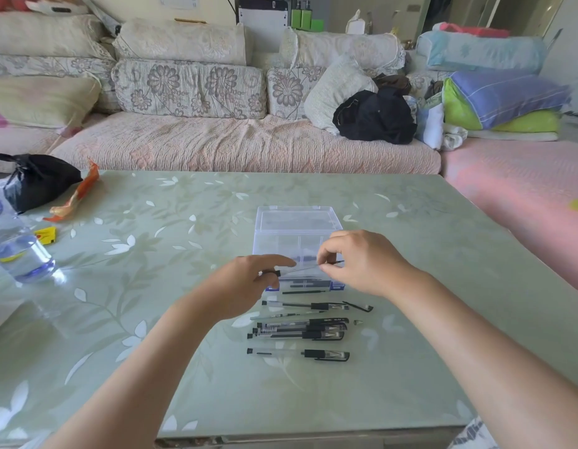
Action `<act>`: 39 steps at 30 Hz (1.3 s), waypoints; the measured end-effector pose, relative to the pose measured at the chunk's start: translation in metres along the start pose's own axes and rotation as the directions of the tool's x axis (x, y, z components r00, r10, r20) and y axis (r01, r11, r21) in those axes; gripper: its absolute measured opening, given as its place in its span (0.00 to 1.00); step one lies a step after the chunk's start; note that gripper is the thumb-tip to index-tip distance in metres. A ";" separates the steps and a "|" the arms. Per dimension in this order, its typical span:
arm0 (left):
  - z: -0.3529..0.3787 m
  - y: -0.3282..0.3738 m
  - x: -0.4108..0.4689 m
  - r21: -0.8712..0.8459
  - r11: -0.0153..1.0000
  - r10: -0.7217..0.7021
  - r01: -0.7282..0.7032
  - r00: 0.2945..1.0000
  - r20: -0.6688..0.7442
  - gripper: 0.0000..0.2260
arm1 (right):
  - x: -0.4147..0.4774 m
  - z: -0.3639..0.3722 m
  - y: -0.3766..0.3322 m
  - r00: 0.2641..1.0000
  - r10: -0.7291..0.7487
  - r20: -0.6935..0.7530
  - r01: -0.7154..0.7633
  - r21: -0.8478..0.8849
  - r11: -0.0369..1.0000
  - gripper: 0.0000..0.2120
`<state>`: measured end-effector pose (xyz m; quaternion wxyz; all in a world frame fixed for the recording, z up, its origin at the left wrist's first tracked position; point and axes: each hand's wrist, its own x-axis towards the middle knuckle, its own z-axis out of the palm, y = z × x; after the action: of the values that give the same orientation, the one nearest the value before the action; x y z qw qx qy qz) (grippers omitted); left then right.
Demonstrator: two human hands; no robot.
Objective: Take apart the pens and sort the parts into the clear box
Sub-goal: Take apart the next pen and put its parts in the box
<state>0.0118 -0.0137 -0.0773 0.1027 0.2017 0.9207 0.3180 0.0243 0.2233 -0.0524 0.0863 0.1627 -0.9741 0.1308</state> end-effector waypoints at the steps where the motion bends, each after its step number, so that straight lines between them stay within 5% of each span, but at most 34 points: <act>1: 0.002 0.002 0.000 -0.001 1.000 0.006 -0.006 1.000 0.016 0.19 | 0.000 0.002 -0.004 1.000 -0.003 0.000 0.003 0.016 1.000 0.03; 7: 0.002 -0.003 0.001 0.054 0.998 -0.014 0.014 1.000 0.004 0.16 | 0.000 0.003 -0.004 0.992 0.082 0.098 -0.083 0.004 0.997 0.12; 13: 0.001 0.000 -0.003 0.070 0.998 -0.010 0.009 1.000 0.008 0.17 | -0.006 0.003 0.003 0.989 0.110 0.096 -0.118 0.082 0.990 0.01; 26: 0.014 0.009 -0.008 0.038 0.999 0.009 -0.011 0.999 0.050 0.15 | -0.013 0.014 -0.006 0.991 0.103 0.090 -0.119 0.200 0.973 0.02; 39: 0.032 0.016 -0.011 0.020 0.999 0.039 -0.041 0.994 0.103 0.16 | -0.040 0.004 0.010 0.954 0.163 0.251 -0.215 0.198 0.956 0.06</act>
<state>0.0370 0.0102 -0.0910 0.1412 0.2373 0.9135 0.2988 0.0577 0.2429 -0.0671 -0.0596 0.0909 -0.9678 0.2269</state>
